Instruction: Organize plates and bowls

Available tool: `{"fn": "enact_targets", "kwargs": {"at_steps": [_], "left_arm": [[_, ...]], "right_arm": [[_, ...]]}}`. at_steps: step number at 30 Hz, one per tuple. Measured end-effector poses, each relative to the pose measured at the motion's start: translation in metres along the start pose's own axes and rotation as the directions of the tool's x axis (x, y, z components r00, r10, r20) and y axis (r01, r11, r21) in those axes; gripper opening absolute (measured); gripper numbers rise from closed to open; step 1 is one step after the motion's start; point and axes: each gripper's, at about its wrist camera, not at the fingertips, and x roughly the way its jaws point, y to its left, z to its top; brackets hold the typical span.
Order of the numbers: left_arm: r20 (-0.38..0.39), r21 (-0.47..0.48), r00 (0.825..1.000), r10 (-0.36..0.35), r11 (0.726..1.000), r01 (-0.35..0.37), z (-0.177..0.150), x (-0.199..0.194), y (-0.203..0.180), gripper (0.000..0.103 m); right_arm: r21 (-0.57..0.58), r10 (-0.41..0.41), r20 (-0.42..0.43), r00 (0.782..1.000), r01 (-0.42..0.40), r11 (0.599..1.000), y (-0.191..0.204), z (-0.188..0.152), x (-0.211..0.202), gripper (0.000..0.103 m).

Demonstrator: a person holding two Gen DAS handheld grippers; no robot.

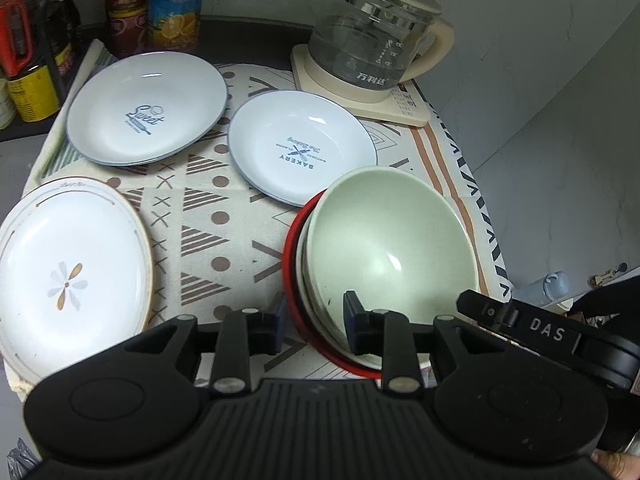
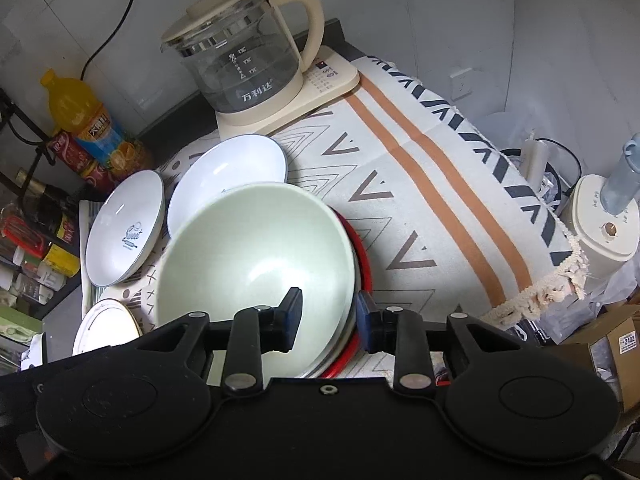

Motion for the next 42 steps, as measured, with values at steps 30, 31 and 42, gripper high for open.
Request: {"fn": "enact_targets", "kwargs": {"at_steps": [30,31,42], "left_arm": [[0.238,-0.134,0.945,0.225,0.971,-0.198,-0.07,-0.108,0.082,0.08],[0.238,-0.139,0.945,0.225,0.971,-0.196,-0.071,-0.108,0.087,0.08],[0.186,-0.115,0.964,0.188,0.979,-0.169,-0.074,-0.093,0.142,0.081]], "right_arm": [[-0.254,0.272,0.102,0.957,-0.239,0.937,0.074,-0.064,-0.059,0.094],[-0.264,0.279,0.103,0.955,-0.244,0.933,0.079,-0.067,-0.059,0.095],[-0.326,0.286,0.103,0.953,-0.239,0.915,0.122,-0.087,-0.039,0.101]]}}
